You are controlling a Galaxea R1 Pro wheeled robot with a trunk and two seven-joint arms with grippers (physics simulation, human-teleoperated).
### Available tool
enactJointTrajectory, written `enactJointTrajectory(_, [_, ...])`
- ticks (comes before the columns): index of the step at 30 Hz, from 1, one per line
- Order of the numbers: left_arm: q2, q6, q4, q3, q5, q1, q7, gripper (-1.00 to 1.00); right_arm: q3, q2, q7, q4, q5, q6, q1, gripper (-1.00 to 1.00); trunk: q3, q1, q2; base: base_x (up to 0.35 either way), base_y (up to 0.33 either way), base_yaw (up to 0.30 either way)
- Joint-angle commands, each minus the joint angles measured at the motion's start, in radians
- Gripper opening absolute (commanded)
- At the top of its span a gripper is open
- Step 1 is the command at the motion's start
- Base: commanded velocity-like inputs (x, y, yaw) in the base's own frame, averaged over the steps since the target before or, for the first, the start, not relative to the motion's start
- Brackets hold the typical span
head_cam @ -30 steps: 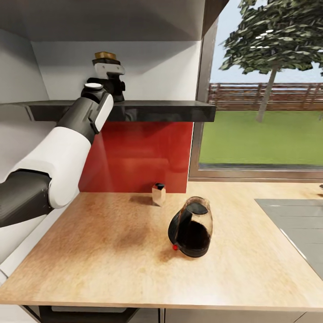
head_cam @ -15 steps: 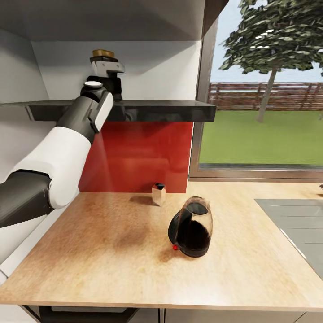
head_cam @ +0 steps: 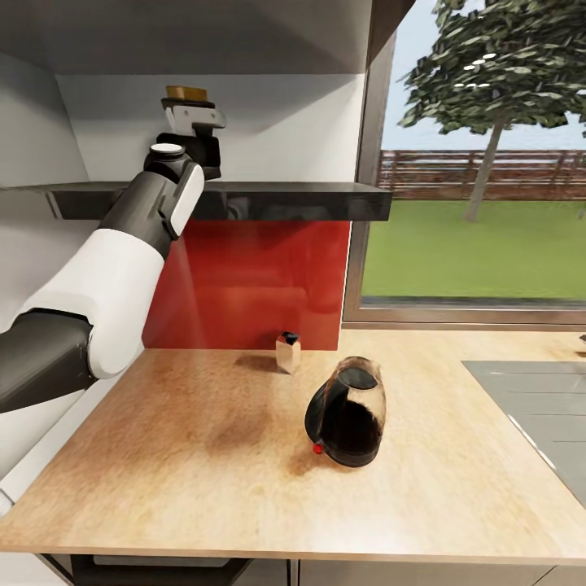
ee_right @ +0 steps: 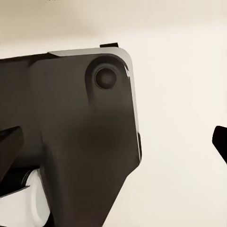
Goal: Set up a coffee station on the kitchen countertop: keep the coffee maker on the countertop, move the bottle of coffee from the kitchen shelf to the counter next to the coffee maker, place a paper coffee filter on top of the coffee maker, put the saucer next to the coffee maker with the coffee cup on the saucer, and place the electric kettle next to the coffee maker.
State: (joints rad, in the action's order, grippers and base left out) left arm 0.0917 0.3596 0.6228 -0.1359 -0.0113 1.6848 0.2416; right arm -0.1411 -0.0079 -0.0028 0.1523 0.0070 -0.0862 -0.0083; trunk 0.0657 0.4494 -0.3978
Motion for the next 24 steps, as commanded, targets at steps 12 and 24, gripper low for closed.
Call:
enactJointTrajectory(12, [0.0, 0.005, 0.002, -0.005, -0.002, 0.001, 0.007, -1.0, -0.005, 0.001, 0.0, 0.0, 0.001, -0.003, -0.001, 1.0, 0.002, 0.001, -0.002, 0.0, -0.025, -0.12])
enactJointTrajectory(24, [0.0, 0.006, 0.0, -0.006, -0.001, 0.001, 0.008, -1.0, -0.005, 0.002, 0.0, 0.0, 0.0, -0.003, -0.001, 1.0, 0.002, 0.001, -0.002, 0.0, -0.252, -0.274])
